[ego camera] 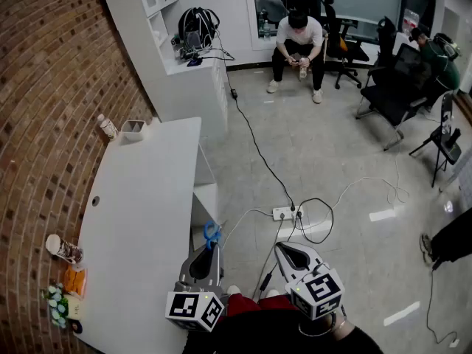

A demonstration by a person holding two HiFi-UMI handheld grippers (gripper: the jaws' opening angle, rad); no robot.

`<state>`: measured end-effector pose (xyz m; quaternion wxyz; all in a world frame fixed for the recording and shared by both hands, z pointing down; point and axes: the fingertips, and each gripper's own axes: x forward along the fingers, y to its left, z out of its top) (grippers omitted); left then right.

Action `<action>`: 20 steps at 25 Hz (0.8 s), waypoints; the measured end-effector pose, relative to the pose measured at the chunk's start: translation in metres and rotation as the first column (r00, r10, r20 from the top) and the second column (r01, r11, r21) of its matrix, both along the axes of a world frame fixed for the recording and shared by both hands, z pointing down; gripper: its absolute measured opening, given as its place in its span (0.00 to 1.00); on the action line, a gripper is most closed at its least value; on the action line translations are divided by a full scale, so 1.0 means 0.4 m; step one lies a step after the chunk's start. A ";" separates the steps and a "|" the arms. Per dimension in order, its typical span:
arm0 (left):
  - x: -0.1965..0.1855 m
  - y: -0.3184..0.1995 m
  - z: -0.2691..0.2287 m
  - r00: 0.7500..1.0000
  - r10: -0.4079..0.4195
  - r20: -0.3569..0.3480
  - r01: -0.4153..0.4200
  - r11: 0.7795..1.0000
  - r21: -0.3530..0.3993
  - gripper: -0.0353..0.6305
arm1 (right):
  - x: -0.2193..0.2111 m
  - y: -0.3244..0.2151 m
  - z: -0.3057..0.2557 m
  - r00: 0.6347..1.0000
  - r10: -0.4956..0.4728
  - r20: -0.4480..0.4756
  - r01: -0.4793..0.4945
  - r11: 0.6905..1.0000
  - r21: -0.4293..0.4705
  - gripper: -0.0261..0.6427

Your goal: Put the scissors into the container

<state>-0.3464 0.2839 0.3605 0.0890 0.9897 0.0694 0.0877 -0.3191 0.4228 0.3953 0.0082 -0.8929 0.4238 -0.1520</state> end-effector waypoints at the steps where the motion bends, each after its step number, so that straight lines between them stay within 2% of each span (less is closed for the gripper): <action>1: 0.001 0.005 -0.002 1.000 0.004 -0.004 -0.004 1.000 0.001 0.10 | 0.004 0.005 -0.005 1.000 0.004 -0.006 -0.004 1.000 0.003 0.05; 6: 0.003 0.026 -0.013 1.000 0.013 -0.026 -0.013 1.000 0.010 0.10 | 0.023 0.032 -0.034 0.998 0.035 -0.047 -0.034 0.999 0.018 0.05; 14: 0.001 0.039 -0.044 0.997 -0.022 -0.074 0.023 0.999 0.024 0.10 | 0.049 0.073 -0.091 0.990 0.064 -0.124 -0.056 0.996 0.063 0.05; 20: 0.022 0.010 -0.093 0.991 -0.053 -0.120 0.058 0.997 0.040 0.10 | 0.082 0.091 -0.097 0.991 0.077 -0.105 -0.069 0.994 0.086 0.05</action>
